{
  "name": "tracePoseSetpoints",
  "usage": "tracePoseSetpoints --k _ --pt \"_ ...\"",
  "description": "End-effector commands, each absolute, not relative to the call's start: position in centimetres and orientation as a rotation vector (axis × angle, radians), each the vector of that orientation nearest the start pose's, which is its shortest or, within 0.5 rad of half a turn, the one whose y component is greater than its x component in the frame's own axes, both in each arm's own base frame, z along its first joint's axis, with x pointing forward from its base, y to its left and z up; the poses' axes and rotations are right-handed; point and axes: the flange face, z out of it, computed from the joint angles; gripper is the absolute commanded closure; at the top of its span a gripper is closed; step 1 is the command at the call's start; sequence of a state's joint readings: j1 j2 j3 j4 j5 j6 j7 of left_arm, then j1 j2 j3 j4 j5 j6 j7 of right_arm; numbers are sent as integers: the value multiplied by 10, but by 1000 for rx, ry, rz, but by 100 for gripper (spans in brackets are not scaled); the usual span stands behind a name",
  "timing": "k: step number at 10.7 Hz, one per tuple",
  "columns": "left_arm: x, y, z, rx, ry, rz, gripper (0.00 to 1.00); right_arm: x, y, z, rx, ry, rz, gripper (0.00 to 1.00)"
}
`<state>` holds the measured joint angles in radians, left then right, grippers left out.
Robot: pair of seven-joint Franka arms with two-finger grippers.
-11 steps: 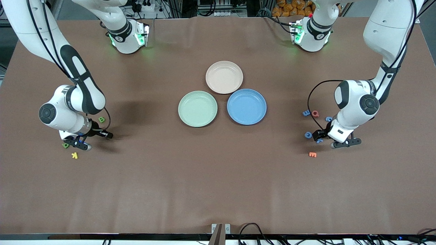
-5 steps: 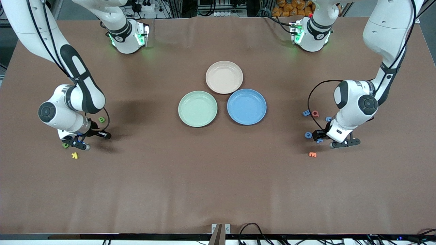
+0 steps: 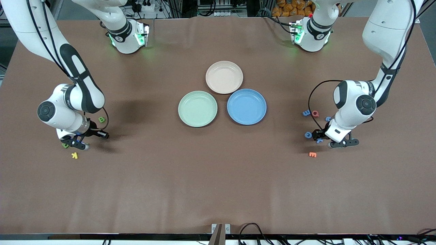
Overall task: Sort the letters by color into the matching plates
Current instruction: 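Carry the green n with the right gripper over the green plate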
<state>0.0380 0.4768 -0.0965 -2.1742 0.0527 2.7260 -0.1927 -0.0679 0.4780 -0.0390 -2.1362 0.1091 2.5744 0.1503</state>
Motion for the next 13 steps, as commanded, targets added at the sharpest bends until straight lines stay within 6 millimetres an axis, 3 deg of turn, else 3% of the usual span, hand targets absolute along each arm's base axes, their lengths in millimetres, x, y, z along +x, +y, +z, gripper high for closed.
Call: tracePoseSetpoints --k 1,4,6,9,13 --pt "571 -38 174 -3157 -152 -140 26 562 -68 181 -3070 531 40 94" --pt "573 -39 173 -3157 -150 -143 27 564 -45 205 -3058 552 64 94" --pt "573 -39 170 -3157 -148 -136 28 565 -18 217 -3052 573 86 94" --pt "574 -39 166 -3157 -148 -128 36 561 45 234 -3051 597 130 93" --pt "576 -40 167 -3154 -131 -136 59 536 153 244 -3077 588 196 93"
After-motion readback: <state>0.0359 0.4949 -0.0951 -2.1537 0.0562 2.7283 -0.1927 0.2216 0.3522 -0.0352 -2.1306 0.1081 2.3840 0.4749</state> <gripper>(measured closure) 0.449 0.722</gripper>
